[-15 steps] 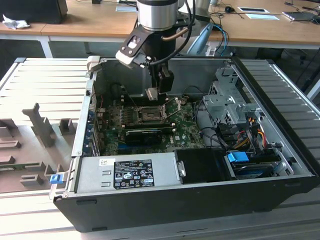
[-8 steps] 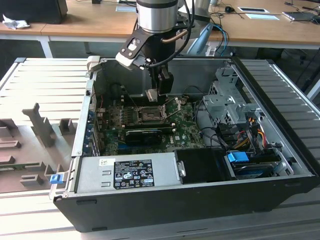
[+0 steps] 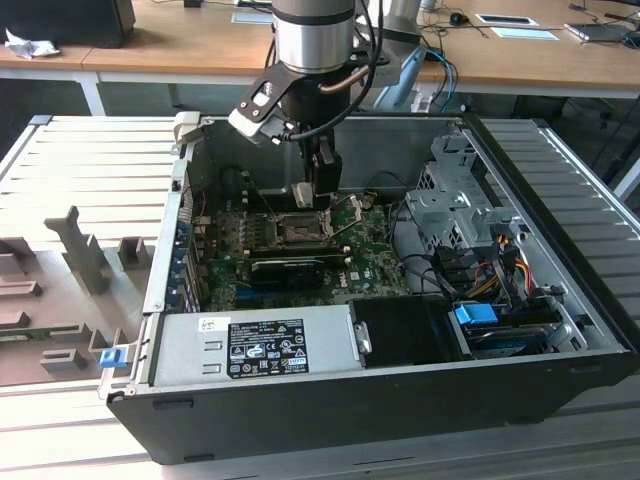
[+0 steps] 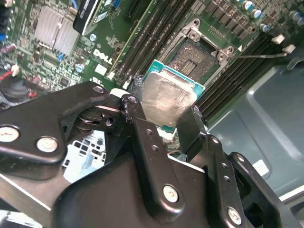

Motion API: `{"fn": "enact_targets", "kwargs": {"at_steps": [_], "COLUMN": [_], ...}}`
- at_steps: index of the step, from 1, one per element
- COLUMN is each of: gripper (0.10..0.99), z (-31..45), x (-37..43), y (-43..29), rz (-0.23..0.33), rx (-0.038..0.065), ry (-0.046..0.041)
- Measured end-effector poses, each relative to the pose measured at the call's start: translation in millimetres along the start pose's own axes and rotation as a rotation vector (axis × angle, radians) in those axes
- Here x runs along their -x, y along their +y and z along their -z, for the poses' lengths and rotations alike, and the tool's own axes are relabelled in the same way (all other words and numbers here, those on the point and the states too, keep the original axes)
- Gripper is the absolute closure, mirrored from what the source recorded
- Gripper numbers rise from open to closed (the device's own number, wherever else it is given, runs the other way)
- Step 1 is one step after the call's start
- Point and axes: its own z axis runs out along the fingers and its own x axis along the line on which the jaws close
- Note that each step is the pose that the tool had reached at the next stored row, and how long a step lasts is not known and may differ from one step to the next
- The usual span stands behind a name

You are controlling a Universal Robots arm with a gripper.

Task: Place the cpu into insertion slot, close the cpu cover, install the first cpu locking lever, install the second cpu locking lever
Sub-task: 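Place the cpu into insertion slot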

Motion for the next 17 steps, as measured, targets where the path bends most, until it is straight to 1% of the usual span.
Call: {"fn": "enact_targets", "kwargs": {"at_steps": [1,7,10,14,17], "gripper": [0.557,0.557,0.557,0.557,0.557], "z": [-1.1,-10.0,-17.1,-25.5,-29.0], "x": [0.0,0.2,0.3,0.4,0.4], "y": [-0.1,-0.9,-1.5,-2.3,-2.6], "rz": [-0.020,-0.032,-0.055,-0.058,-0.058], "rx": [0.000,0.000,0.001,0.001,0.001], "ry": [-0.0017,-0.0028,-0.0047,-0.0056,-0.0055]}}
